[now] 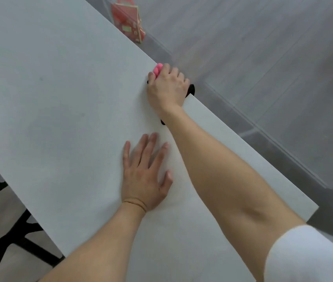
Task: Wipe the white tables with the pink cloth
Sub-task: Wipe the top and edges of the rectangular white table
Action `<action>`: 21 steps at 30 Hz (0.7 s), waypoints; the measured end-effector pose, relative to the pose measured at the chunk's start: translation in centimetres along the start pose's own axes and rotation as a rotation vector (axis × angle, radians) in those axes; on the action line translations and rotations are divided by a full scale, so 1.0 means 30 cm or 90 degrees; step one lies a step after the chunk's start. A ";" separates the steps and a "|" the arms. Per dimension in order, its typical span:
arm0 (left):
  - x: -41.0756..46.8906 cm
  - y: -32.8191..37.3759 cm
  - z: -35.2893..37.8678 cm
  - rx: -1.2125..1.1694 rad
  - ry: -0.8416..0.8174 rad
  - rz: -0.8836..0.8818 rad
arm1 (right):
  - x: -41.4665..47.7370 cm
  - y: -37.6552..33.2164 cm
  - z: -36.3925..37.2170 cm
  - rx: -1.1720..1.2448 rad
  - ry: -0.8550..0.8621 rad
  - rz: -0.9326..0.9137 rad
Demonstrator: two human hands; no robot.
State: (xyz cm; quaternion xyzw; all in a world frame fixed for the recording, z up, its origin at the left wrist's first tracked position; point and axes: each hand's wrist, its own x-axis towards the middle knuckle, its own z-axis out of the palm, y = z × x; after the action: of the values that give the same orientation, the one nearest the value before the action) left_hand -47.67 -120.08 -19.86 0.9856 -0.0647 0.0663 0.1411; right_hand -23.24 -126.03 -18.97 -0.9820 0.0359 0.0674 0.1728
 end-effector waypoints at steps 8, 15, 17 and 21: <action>0.005 0.001 -0.004 -0.003 0.009 0.003 | -0.471 0.579 -0.116 -0.009 0.133 0.072; 0.007 0.000 -0.003 0.009 0.011 0.002 | -0.292 0.318 -0.039 -0.065 0.108 0.107; 0.006 -0.001 -0.003 0.009 0.008 0.003 | -0.155 0.152 -0.015 -0.055 0.052 0.060; 0.007 -0.002 -0.003 0.013 0.010 0.005 | -0.161 0.190 -0.034 0.002 0.034 0.031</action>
State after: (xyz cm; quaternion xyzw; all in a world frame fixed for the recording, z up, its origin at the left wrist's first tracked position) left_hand -47.48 -120.03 -19.77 0.9862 -0.0670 0.0750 0.1314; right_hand -28.41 -131.50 -19.22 -0.9821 0.0647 0.0452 0.1713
